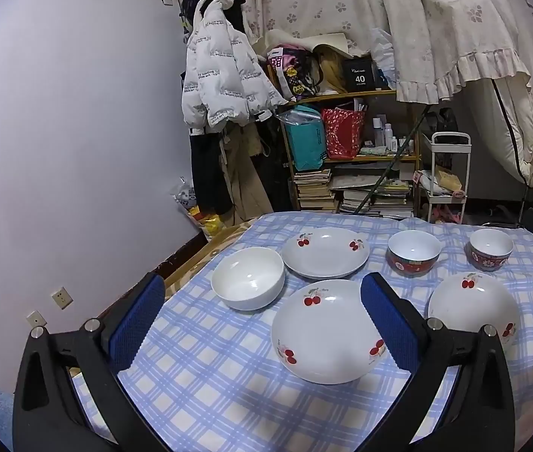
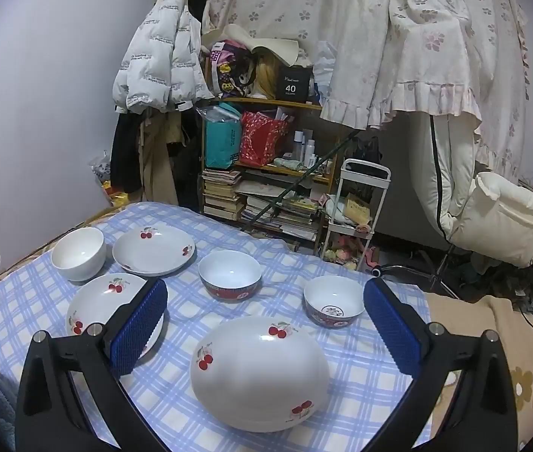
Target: Organize plates and bowls
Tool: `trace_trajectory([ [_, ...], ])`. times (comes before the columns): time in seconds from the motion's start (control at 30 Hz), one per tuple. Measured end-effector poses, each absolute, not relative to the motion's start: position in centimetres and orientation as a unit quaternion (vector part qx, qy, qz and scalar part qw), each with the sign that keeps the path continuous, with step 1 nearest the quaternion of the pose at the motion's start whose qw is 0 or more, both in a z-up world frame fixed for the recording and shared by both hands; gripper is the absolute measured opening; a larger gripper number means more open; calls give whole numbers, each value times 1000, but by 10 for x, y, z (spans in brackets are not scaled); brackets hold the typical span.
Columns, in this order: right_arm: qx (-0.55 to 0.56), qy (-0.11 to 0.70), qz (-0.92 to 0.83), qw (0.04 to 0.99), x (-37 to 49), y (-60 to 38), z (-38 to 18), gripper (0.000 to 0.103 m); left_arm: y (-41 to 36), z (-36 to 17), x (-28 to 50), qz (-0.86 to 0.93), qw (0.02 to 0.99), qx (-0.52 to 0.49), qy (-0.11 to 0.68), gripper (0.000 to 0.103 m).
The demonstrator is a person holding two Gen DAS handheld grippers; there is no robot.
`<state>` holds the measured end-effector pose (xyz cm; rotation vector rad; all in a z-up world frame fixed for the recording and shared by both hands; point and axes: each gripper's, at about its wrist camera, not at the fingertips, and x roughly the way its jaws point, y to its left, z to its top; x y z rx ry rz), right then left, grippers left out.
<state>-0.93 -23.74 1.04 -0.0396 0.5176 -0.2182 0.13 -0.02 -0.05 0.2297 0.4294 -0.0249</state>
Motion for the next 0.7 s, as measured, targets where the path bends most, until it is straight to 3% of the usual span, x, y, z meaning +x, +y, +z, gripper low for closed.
trace_trajectory([
  [0.7,-19,256,-108,960,-8,-239,10,103,-1,2,1,-10,970,112,214,102],
])
